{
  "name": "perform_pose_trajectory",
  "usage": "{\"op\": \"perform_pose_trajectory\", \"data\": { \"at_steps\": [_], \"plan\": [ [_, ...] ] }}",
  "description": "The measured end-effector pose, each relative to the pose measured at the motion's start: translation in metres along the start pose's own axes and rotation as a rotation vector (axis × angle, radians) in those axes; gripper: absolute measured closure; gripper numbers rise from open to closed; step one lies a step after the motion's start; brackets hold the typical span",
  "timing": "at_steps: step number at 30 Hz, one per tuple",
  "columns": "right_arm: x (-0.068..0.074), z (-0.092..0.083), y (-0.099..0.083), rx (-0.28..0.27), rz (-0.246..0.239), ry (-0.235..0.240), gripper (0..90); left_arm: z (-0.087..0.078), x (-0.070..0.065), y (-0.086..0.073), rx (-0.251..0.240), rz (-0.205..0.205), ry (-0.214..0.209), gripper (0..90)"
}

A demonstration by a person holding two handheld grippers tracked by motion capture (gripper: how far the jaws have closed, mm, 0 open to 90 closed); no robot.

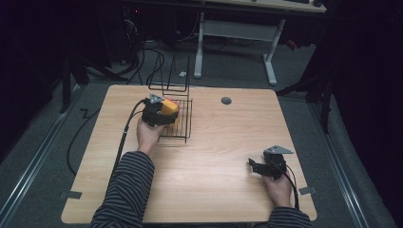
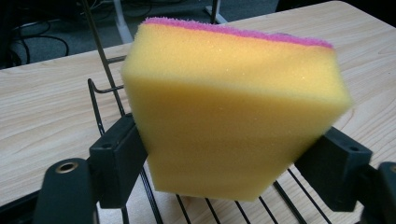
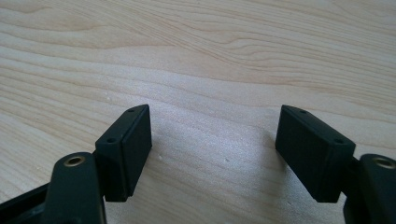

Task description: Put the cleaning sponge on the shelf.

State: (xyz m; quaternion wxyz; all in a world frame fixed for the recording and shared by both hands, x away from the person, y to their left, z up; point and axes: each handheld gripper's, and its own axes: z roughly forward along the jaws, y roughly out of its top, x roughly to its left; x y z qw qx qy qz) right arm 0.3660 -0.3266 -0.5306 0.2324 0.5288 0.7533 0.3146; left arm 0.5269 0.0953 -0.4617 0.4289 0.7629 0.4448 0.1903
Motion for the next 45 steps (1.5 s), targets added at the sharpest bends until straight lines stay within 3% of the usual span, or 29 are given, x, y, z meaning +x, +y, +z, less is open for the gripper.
{"op": "perform_pose_trajectory", "data": {
  "at_steps": [10, 16, 26, 35, 45],
  "plan": [
    [0.000, 0.000, 0.000, 0.000, 0.000, -0.001, 27.2, 0.000, 0.001, -0.001, -0.001, -0.014, -0.018, 13.6],
    [0.000, 0.000, 0.000, 0.000, 0.000, -0.001, 27.3, -0.004, 0.001, 0.000, 0.010, -0.038, -0.051, 0.3],
    [0.000, 0.000, 0.000, 0.000, 0.000, 0.000, 27.2, -0.026, -0.004, 0.002, 0.009, 0.008, -0.065, 0.0],
    [0.000, 0.000, 0.000, 0.000, 0.000, 0.001, 27.2, -0.049, -0.001, -0.008, -0.031, 0.002, -0.069, 0.0],
    [0.000, 0.000, 0.000, 0.000, -0.002, 0.000, 27.2, -0.075, 0.002, -0.009, -0.073, 0.002, -0.068, 1.5]
  ]
}}
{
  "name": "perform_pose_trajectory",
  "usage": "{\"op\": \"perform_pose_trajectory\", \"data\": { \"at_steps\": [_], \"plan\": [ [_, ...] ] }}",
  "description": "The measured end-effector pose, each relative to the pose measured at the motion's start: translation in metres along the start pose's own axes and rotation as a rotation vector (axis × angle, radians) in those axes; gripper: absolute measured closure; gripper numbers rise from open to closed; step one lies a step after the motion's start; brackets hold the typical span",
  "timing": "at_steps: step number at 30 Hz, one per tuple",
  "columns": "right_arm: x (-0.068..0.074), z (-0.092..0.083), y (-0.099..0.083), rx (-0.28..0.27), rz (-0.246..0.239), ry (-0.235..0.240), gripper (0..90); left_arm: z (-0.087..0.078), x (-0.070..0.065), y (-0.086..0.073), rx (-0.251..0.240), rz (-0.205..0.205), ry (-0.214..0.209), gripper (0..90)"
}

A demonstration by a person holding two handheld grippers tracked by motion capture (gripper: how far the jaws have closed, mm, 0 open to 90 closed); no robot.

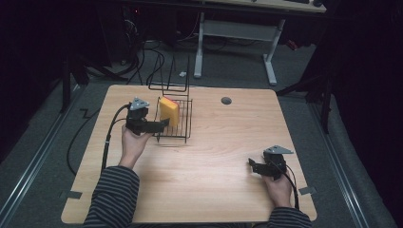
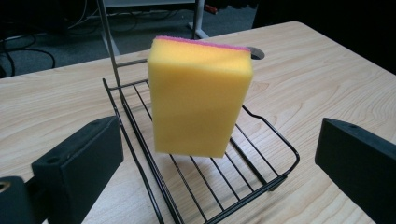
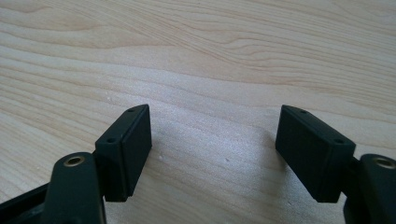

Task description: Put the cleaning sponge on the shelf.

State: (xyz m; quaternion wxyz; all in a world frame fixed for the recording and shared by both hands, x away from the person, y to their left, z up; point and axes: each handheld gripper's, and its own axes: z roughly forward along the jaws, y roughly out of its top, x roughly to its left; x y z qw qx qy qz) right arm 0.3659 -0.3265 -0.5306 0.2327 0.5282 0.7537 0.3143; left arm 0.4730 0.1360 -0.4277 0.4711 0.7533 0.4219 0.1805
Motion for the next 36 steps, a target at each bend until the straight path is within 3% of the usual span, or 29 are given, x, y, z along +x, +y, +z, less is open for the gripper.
{"op": "perform_pose_trajectory", "data": {
  "at_steps": [25, 30, 36],
  "plan": [
    [0.000, 0.000, 0.000, 0.000, -0.001, -0.001, 27.2, -0.061, 0.009, -0.008, -0.085, -0.030, 0.030, 4.1],
    [0.000, 0.000, 0.000, 0.000, -0.001, -0.001, 27.2, -0.070, 0.010, -0.013, -0.085, -0.016, 0.066, 4.3],
    [0.000, 0.000, 0.000, 0.000, -0.001, 0.000, 27.2, -0.082, 0.015, -0.022, -0.104, -0.043, 0.064, 4.6]
  ]
}}
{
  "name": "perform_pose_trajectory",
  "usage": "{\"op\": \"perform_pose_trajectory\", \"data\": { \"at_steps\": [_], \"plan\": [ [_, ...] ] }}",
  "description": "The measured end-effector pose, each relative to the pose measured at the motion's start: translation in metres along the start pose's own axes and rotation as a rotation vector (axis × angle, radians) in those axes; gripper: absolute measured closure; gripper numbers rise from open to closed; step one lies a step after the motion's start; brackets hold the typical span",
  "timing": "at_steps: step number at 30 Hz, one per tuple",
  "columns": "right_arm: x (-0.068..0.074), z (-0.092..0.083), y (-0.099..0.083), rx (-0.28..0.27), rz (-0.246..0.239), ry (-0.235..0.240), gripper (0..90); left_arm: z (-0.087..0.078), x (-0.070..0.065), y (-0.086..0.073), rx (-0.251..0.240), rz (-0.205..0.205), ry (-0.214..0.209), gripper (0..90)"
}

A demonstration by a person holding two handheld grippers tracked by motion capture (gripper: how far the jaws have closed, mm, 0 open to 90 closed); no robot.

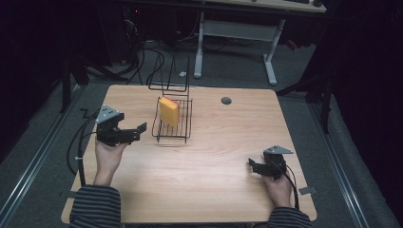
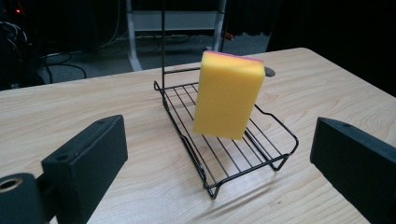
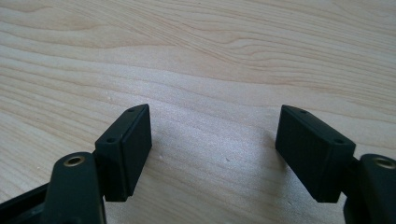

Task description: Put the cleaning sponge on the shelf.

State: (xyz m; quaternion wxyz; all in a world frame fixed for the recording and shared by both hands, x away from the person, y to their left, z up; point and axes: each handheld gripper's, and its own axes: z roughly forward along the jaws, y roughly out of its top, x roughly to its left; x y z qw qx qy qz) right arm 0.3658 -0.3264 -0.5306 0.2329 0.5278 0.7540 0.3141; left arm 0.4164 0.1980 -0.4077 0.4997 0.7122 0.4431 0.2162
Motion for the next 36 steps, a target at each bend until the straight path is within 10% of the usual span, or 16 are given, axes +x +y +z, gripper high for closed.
{"op": "perform_pose_trajectory", "data": {
  "at_steps": [36],
  "plan": [
    [0.000, 0.000, 0.000, 0.000, 0.001, 0.000, 27.2, -0.040, 0.011, -0.033, -0.010, -0.052, 0.041, 6.7]
  ]
}}
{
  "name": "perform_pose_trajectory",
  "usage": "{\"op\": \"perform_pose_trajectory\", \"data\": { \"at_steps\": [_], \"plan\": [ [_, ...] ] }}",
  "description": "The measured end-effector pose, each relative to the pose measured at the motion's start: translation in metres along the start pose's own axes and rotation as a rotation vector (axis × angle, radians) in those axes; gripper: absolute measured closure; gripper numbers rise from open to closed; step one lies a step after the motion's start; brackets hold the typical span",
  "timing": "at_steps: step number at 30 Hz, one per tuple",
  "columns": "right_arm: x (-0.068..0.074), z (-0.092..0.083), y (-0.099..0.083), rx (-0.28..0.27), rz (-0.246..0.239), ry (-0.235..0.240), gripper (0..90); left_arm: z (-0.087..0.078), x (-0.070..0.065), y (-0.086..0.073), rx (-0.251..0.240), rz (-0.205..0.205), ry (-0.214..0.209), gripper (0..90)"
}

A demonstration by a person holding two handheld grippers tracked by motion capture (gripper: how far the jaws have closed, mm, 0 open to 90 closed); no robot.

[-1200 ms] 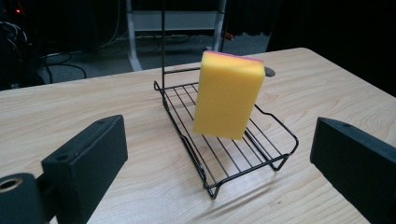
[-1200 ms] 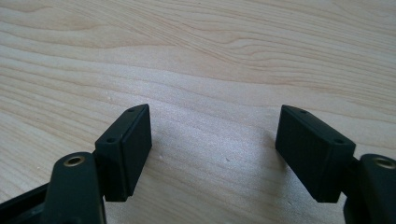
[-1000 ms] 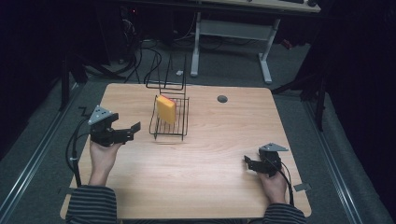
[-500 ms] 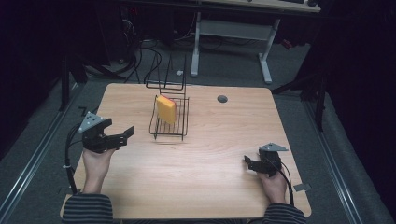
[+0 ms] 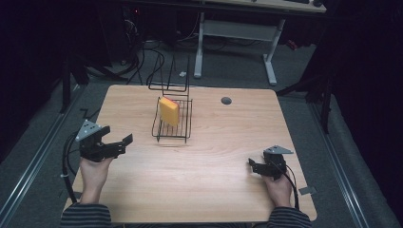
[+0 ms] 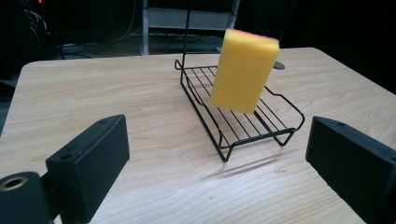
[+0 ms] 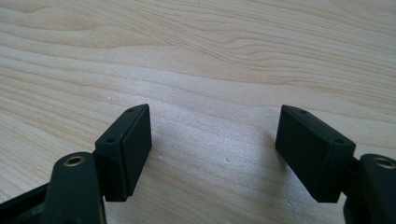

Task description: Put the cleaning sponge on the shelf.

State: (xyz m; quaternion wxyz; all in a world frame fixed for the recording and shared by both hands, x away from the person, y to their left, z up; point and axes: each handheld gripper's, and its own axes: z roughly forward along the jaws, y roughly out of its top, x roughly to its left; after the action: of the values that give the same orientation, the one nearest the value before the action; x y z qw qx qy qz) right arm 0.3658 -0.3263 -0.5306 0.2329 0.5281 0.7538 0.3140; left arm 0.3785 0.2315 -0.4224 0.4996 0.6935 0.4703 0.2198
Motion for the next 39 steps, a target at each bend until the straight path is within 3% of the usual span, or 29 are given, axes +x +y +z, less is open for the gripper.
{"op": "perform_pose_trajectory", "data": {
  "at_steps": [11, 39],
  "plan": [
    [0.000, 0.000, 0.000, 0.000, 0.000, 0.000, 27.2, -0.001, 0.000, -0.012, 0.021, 0.004, 0.022, 7.7],
    [0.000, 0.000, 0.000, 0.000, 0.001, -0.001, 27.2, 0.010, -0.003, -0.033, 0.080, -0.001, 0.008, 11.0]
  ]
}}
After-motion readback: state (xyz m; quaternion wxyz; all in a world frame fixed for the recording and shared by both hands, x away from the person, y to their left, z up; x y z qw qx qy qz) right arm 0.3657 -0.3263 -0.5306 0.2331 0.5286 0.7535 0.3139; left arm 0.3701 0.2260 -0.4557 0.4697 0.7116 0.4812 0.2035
